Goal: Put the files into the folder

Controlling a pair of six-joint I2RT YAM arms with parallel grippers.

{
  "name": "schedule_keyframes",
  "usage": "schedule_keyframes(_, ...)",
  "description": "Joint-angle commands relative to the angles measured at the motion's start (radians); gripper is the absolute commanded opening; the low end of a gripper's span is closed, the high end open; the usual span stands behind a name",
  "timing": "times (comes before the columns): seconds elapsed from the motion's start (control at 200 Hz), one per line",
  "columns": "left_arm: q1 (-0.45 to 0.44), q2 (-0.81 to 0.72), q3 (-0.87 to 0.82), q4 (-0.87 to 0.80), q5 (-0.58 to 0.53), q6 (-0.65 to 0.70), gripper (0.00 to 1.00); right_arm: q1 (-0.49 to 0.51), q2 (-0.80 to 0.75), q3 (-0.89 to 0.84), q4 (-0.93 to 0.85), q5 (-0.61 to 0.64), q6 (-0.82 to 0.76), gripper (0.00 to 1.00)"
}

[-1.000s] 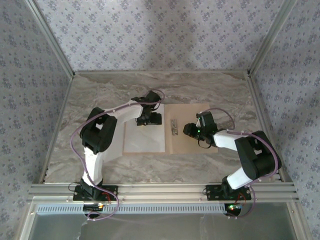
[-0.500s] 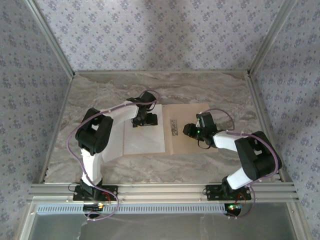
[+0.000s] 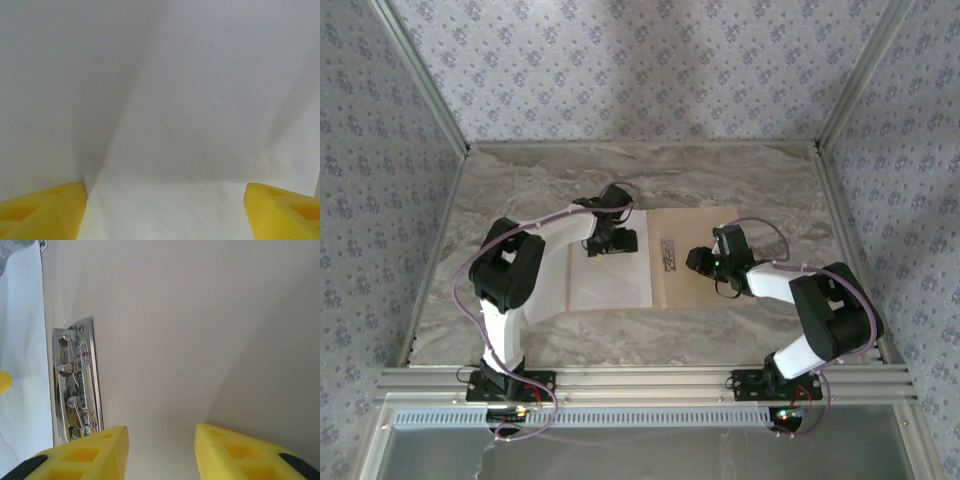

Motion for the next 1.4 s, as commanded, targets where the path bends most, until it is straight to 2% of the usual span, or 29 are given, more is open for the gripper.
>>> schedule_keyframes(0.0,-0.021,-0.028,-0.030,0.004,0.068,-0.029,0.82,0.007,0.038,-0.032,-0.075,0.034,0.016,0.43)
schedule_keyframes(0.34,-0.010,-0.048,-0.042,-0.051,-0.004,-0.026,0.82,0.007,0.040,-0.032,-0.076,0.039,0.018,0.43)
schedule_keyframes(0.74,0.024,-0.047,-0.025,-0.106,-0.065,0.063,0.82,0.009,0.043,-0.034,-0.074,0.037,0.020,0.43)
schedule_keyframes(1.064,0.012,-0.043,0.023,-0.124,-0.016,0.092,0.82,0.009,0.051,-0.031,-0.071,0.033,0.021,0.43)
schedule_keyframes(1.394,-0.079,-0.060,0.044,-0.074,0.059,0.066,0.82,0.008,0.058,-0.029,-0.069,0.030,0.021,0.43)
